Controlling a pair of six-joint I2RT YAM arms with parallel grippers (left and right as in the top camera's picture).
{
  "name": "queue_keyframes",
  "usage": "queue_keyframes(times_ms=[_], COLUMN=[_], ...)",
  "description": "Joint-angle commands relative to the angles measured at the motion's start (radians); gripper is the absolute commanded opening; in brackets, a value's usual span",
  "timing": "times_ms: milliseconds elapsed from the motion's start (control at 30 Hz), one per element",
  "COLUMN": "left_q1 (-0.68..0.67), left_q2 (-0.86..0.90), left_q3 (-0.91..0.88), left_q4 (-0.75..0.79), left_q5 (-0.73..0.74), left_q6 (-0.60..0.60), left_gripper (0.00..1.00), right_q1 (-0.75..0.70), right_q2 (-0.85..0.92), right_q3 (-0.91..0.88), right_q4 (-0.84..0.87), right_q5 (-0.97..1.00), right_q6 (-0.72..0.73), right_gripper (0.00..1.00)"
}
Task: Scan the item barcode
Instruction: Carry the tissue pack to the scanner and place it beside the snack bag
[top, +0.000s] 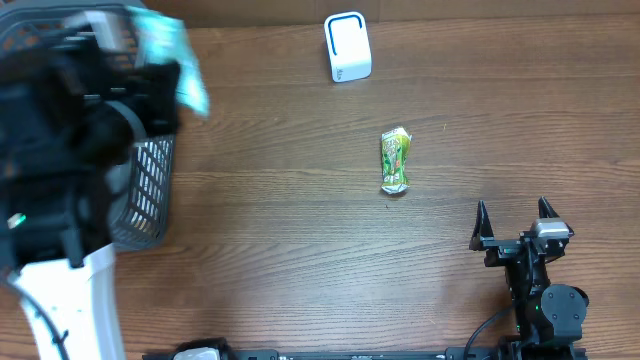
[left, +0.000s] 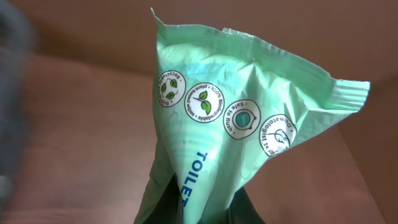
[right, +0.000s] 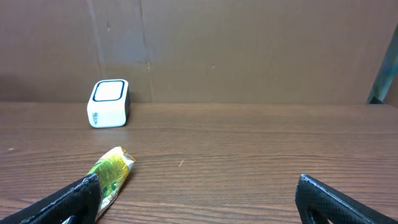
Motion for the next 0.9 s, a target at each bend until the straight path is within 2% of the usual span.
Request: queue_keyframes(times_ms=[0,100,200,300,467,633,767,800,833,867], left_q1=[-0.238,-0.378,-0.487,-0.570,-0.654,-0.707,-0.727,-0.729,-0.730,-0.731], left_q2=[0.069,0.136,0.222,0.330,0.513,0.663,0.731,0.737,0.740,0.741], left_q3=[-0.092,-0.186,-0.278,-0.339,-0.356,-0.356,-0.356,-0.356,-0.356,-0.356], left_q4=[-0.040,-0.043,-0.039,-0.010,0.114,0.233,0.348,0.366,0.381,0.395], left_q5=[-0.037,-0.187,-0.373,-0.477,-0.513,-0.488,-0.437,-0.431,-0.425,-0.418], left_q6=[-0.041,-0.128,-0.290,-0.417,-0.477,-0.645,-0.655,-0.655,-0.650,-0.637], left_gripper=[0.04,0.04,0.04,0.04,0.04,0.04,0.04,0.05,0.11,0.21], right_q1=[-0.003,-0.003,-0.003,-0.003,-0.003,-0.003,-0.003,-0.003,-0.003,-0.003], right_q2=[-0.010,-0.010,-0.010,-0.010,-0.010,-0.010,-0.010,-0.010,-0.010,-0.010], right_q3=[-0.010,-0.010,-0.010,-0.010,-0.010,-0.010,-0.010,-0.010,-0.010,-0.010], right_q4=[0.006,0.006,0.006,0.006,0.006,0.006,0.006,0.006,0.006,0.006], right_q5=[0.008,0.008,0.008,0.008,0.008,0.008,0.008,0.008,0.008,0.008], right_q6=[-0.004,-0.005,-0.004,-0.005,-0.005,-0.004,-0.005,-0.004,-0.005,-0.005], right_gripper=[1.00,1.00,1.00,1.00,1.00,1.00,1.00,1.00,1.00,1.00])
